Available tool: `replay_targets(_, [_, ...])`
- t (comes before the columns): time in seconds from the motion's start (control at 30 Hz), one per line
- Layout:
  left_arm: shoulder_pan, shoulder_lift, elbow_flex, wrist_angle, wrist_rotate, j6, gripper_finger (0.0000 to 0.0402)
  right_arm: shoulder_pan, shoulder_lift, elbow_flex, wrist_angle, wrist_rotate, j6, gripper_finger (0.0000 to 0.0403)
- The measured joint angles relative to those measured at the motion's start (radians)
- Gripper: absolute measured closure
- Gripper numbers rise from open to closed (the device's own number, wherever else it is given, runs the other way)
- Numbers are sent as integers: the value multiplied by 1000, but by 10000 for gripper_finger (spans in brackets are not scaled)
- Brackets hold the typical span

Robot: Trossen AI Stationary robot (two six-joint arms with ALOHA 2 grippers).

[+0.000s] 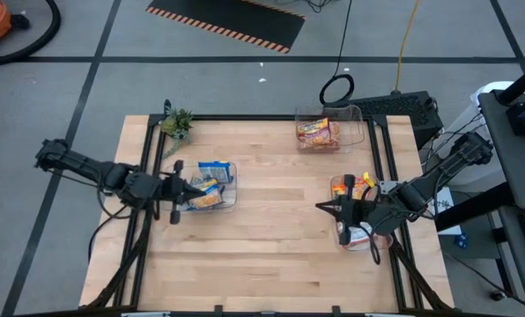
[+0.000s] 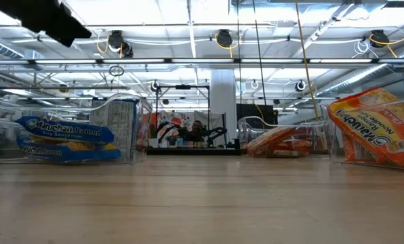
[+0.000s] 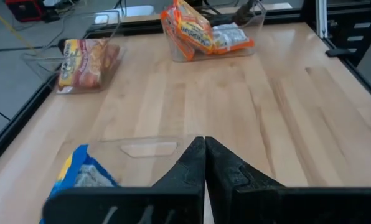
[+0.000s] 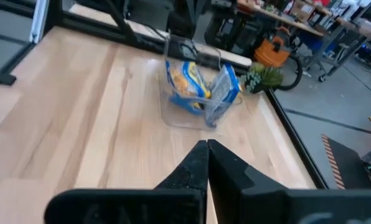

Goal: Sort Maruchan noodles
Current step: Return to Home Position

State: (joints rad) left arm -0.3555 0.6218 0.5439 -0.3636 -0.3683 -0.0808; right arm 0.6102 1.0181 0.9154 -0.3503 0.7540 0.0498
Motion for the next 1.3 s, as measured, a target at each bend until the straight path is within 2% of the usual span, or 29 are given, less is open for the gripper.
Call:
replay_targets(0.13, [0,-71,-63,7,0,9,398,0,-34,-42,22,-18,4,402])
replay_targets(0.33, [1,-181,-117,13,4,31,398,-27,-168,-212,233,-137,-51,402])
replay_targets(0.43, [1,-233,-130,17,38,65,398,-43,-242,-278,310,-183,-75,403])
replay_targets(0.63, [1,-327,-187,33,56,89,398,-47,-363,-375,329,-191,-89,403])
replay_targets(0.77, [1,-376,-225,41,57,100,398,-48,-423,-413,330,-271,-96,403])
replay_targets(0.9, [1,-408,-231,57,57,112,398,-48,-456,-431,334,-341,-116,403])
replay_targets(1.07, [1,-422,-231,66,82,122,398,-48,-468,-489,433,-341,-182,403])
replay_targets(1.3, [1,-421,-343,299,174,215,398,-82,-507,-634,656,-353,-267,403])
